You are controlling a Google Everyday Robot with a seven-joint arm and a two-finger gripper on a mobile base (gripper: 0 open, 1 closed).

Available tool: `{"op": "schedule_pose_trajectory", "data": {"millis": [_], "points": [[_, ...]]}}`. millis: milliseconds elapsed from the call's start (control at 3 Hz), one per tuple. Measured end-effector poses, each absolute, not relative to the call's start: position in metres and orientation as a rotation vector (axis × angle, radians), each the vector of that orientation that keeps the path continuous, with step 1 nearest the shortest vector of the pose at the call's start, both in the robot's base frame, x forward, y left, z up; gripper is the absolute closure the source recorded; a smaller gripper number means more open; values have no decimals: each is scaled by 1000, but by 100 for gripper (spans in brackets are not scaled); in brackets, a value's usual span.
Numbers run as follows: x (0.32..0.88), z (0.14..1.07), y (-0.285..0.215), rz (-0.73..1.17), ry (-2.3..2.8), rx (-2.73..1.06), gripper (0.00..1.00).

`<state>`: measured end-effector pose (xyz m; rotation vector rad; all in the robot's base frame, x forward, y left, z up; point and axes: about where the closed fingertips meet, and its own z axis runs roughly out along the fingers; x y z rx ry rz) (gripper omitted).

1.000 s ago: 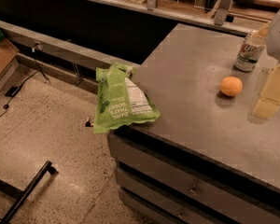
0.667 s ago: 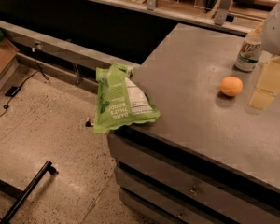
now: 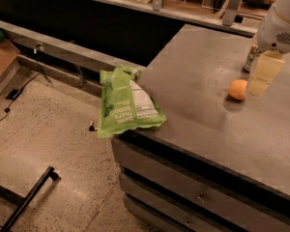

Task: Move orange near green rice chip bag

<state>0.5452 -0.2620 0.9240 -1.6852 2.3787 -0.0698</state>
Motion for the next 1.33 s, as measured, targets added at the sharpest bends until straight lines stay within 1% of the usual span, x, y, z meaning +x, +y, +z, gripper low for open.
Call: {"op": "schedule_pose_trajectory", "data": {"millis": [333,667,1333], "points": [[585,860,-288,-39,2476,-1641,0],[586,860,-288,-40,2475,-1640,2],[590,856,-286,-44,2467,-1638,47]]}}
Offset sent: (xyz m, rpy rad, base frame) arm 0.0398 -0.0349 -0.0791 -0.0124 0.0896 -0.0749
